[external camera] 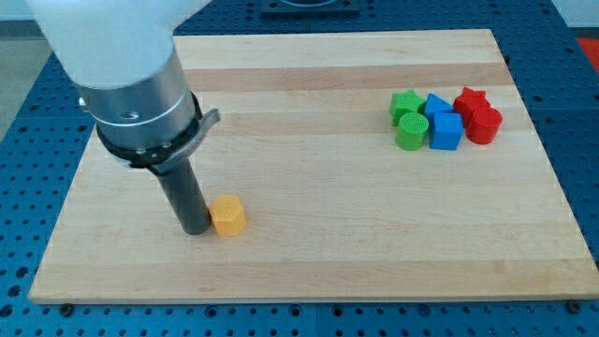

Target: Move the yellow hexagon to the center of the board

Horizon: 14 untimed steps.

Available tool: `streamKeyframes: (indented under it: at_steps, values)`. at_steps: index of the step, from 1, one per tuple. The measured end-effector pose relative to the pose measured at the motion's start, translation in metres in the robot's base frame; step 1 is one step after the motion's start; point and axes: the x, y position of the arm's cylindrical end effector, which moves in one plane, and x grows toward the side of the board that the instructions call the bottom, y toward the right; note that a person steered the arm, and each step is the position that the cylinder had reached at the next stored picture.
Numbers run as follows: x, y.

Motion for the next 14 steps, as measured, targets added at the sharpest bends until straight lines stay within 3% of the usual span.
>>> streamKeyframes:
  at_steps: [3,5,7,14]
  values:
    - [-0.009,0.011]
    - [0.029,0.016]
    - [-0.004,0.045]
    - [-0.109,0.042]
